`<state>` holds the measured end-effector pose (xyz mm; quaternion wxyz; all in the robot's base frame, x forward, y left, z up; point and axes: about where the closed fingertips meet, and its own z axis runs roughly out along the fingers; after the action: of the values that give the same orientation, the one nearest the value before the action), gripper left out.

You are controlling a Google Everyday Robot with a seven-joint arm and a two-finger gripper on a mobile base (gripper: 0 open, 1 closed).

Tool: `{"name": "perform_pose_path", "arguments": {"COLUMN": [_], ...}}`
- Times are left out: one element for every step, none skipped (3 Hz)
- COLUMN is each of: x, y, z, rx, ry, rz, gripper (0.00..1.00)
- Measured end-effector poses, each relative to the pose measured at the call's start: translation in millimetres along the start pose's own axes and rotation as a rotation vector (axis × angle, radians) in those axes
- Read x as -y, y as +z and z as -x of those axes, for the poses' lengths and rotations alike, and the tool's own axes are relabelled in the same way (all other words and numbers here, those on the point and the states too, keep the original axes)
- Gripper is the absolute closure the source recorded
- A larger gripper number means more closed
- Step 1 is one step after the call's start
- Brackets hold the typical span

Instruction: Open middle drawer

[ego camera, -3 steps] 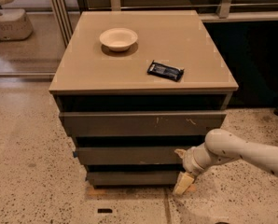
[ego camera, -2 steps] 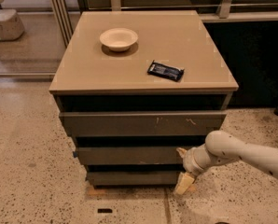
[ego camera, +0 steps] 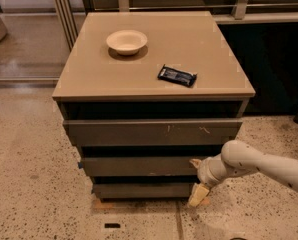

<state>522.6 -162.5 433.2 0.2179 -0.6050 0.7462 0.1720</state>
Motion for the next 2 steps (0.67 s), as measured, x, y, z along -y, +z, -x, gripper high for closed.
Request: {"name": "perform_pose_path", "arguments": {"x": [4.9, 10.5], "y": [-2.1, -10.9], "z": [3.9, 11.4], "rx": [0.003, 0.024], "ry": [-0.003, 0.009], "rz": [-0.004, 0.002], "gripper": [0.00, 0.00]}}
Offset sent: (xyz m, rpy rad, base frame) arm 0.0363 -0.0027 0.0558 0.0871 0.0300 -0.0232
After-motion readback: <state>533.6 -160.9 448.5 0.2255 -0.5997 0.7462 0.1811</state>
